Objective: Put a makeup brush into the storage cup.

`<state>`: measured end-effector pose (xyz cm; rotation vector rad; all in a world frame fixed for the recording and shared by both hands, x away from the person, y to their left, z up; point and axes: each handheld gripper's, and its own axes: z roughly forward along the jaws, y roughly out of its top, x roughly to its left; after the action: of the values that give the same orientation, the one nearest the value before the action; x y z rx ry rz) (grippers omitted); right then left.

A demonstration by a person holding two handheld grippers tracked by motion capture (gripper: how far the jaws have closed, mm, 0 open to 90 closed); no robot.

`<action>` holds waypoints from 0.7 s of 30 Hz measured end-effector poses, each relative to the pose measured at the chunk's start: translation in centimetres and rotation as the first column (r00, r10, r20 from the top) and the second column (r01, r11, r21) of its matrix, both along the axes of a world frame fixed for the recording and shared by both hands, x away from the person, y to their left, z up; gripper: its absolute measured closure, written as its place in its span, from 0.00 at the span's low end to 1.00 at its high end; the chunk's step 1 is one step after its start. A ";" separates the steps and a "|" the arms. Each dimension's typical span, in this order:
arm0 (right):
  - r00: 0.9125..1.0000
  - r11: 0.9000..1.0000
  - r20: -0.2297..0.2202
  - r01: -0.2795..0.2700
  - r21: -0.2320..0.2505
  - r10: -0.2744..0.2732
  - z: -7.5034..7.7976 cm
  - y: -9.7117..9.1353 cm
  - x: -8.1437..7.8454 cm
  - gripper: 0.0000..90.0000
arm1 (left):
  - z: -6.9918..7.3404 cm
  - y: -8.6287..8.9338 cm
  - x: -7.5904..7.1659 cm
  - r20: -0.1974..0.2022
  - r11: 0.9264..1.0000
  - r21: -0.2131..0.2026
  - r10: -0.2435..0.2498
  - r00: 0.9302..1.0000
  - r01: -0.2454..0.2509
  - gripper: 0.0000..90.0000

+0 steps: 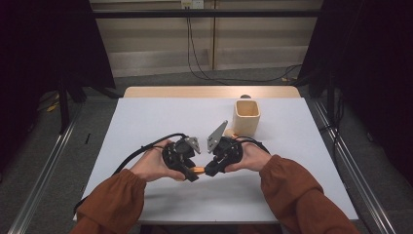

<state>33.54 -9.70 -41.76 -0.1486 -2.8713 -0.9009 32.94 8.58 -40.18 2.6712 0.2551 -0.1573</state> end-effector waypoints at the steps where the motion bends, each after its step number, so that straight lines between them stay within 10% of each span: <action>1: 1.000 1.000 0.006 0.002 0.002 -0.002 0.0 -0.1 0.1 0.84 | 0.0 0.0 0.0 0.000 1.000 -0.004 0.007 1.000 -0.007 0.50; 10: 0.999 0.999 0.004 0.050 0.010 -0.050 0.1 -1.2 0.2 0.84 | 0.0 1.4 0.2 0.036 0.993 -0.066 0.103 0.994 -0.100 0.29; 21: 0.993 0.993 0.005 0.116 0.023 -0.116 0.1 -2.3 0.3 0.84 | 0.2 4.7 0.0 0.060 0.960 -0.147 0.250 0.966 -0.239 0.17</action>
<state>33.88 -11.97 -41.65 -0.3140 -2.8826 -0.9555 32.92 13.28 -40.02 2.4759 0.5265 0.0070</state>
